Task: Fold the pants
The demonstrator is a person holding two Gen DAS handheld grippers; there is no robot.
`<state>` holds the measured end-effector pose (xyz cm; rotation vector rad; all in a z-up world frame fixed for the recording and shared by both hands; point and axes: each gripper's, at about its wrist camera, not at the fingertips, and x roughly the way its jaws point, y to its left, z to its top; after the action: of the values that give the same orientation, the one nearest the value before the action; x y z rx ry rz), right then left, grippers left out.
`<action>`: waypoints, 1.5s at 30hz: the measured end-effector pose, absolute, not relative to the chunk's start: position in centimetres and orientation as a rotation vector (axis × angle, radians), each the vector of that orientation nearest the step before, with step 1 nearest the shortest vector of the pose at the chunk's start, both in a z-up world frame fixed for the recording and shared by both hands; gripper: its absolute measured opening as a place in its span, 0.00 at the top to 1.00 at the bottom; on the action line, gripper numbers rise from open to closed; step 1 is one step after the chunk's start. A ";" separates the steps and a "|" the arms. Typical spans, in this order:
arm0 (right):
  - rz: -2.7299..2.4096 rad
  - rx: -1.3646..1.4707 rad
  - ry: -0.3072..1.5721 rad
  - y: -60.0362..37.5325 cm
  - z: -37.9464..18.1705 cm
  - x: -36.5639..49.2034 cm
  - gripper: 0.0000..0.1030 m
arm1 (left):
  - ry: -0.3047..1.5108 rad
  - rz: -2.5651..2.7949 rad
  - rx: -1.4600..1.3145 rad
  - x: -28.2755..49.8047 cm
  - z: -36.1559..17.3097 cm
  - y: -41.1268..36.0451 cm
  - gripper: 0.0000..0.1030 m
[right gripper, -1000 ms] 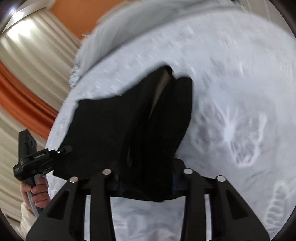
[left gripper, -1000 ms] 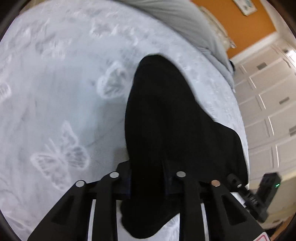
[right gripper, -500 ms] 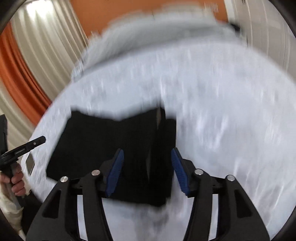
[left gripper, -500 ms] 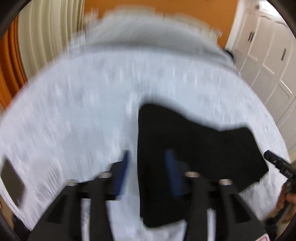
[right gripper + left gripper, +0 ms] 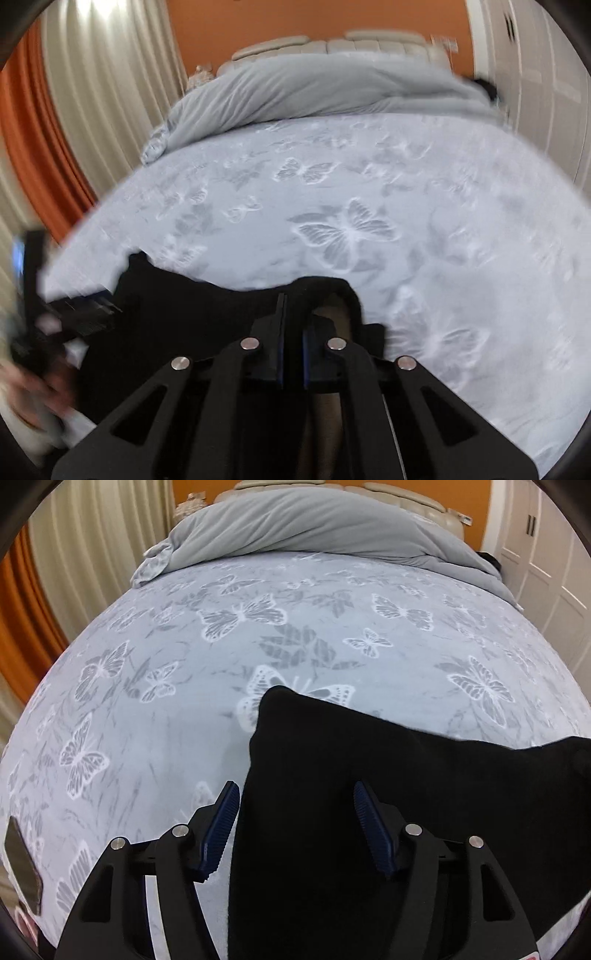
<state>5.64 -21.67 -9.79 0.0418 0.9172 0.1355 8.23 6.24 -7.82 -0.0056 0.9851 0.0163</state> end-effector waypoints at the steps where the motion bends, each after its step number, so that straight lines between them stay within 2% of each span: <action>1: 0.126 0.075 0.948 -22.4 -11.1 5.8 0.90 | 0.984 0.018 -0.002 8.1 -7.7 6.3 0.39; 3: 0.117 0.157 0.909 -23.1 -10.0 5.2 0.89 | 0.991 0.022 0.002 7.7 -7.9 6.5 0.39; 7: 0.166 0.075 0.736 -20.8 -4.4 0.7 0.88 | 0.975 0.039 0.004 6.9 -7.3 6.2 0.39; 9: 0.218 0.079 0.764 -20.2 -5.2 -0.1 0.89 | 0.966 0.045 0.020 6.6 -7.1 6.0 0.39; 11: 0.198 0.079 0.945 -20.1 -9.2 0.9 0.89 | 0.962 0.047 0.034 6.1 -7.1 5.9 0.39; 12: 0.193 0.125 0.957 -20.7 -10.4 1.0 0.91 | 0.962 0.045 0.041 5.8 -7.2 5.9 0.39; 13: 0.189 0.149 0.936 -20.8 -9.8 0.5 0.91 | 0.961 0.045 0.048 5.6 -7.2 5.9 0.39; 14: 0.191 0.153 0.928 -20.8 -8.9 0.2 0.87 | 0.960 0.045 0.053 5.4 -7.1 5.9 0.39; 17: 0.245 0.125 0.810 -19.9 -5.8 -1.8 0.87 | 0.936 0.055 0.056 4.4 -6.5 6.4 0.39; 21: 0.173 0.039 0.977 -19.5 -9.9 0.7 0.86 | 0.881 0.113 0.061 3.0 -5.2 8.3 0.35; 27: 0.277 0.120 0.848 -15.9 -5.5 2.0 0.83 | 0.847 0.207 0.025 1.8 -3.7 12.8 0.32; 30: 0.380 0.198 0.865 -11.6 -6.1 4.3 0.83 | 0.852 0.235 -0.020 1.8 -3.4 14.9 0.32; 34: 0.483 0.162 0.876 -4.9 -7.0 6.8 0.83 | 0.860 0.238 -0.059 1.6 -3.1 16.6 0.32; 37: 0.547 0.177 1.007 -0.1 -10.9 9.0 0.83 | 0.851 0.242 -0.047 1.2 -3.0 17.2 0.32; 39: 0.534 0.113 0.986 2.6 -11.5 9.0 0.83 | 0.844 0.244 -0.030 1.0 -3.1 17.5 0.31; 41: 0.532 0.045 0.952 3.9 -10.1 8.8 0.83 | 0.846 0.247 0.000 0.8 -3.4 17.7 0.30; 43: 0.550 0.109 0.904 3.0 -8.7 9.2 0.83 | 0.856 0.239 0.005 0.8 -3.8 18.0 0.30; 45: 0.532 0.144 0.926 2.2 -10.0 10.5 0.86 | 0.875 0.233 0.010 0.9 -4.2 18.0 0.30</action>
<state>10.53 2.24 -9.95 0.1443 0.9265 0.5320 0.88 18.05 -4.22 0.0100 0.8747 0.2331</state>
